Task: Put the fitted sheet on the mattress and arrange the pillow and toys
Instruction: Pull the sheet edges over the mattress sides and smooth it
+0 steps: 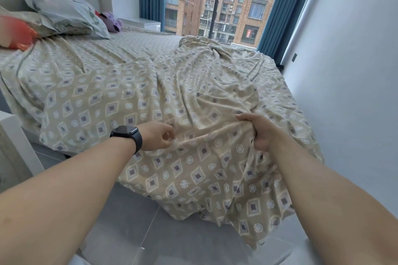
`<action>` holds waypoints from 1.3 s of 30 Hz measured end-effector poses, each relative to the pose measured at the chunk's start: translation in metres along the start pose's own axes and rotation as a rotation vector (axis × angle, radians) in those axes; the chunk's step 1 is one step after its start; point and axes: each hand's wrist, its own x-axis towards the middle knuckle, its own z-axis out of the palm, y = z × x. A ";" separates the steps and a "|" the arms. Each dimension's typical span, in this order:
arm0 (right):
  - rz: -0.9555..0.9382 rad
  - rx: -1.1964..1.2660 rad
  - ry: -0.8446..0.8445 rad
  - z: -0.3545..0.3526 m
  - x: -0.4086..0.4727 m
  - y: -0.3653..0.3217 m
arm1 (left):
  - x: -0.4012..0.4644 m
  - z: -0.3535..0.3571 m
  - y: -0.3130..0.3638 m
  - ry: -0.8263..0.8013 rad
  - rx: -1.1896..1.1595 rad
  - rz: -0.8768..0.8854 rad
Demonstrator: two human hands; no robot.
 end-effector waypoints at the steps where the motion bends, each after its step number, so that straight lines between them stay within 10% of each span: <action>1: -0.047 0.123 0.024 -0.010 -0.003 0.003 | 0.000 0.000 0.001 -0.002 0.000 0.003; 14: -0.252 0.449 0.123 -0.017 0.000 0.003 | 0.004 0.001 -0.001 -0.002 -0.011 -0.006; 22: -0.393 -0.259 1.232 -0.047 0.015 0.011 | -0.001 -0.001 -0.001 0.016 0.038 0.015; 26: -0.618 -0.319 1.505 -0.043 0.002 0.008 | -0.001 -0.002 -0.003 0.030 0.056 0.004; 34: -0.516 -1.271 1.133 -0.018 0.019 0.019 | -0.008 -0.002 -0.014 0.003 0.118 -0.057; 39: -0.648 -1.697 0.425 0.071 0.046 0.038 | -0.015 -0.013 -0.045 0.097 0.012 -0.222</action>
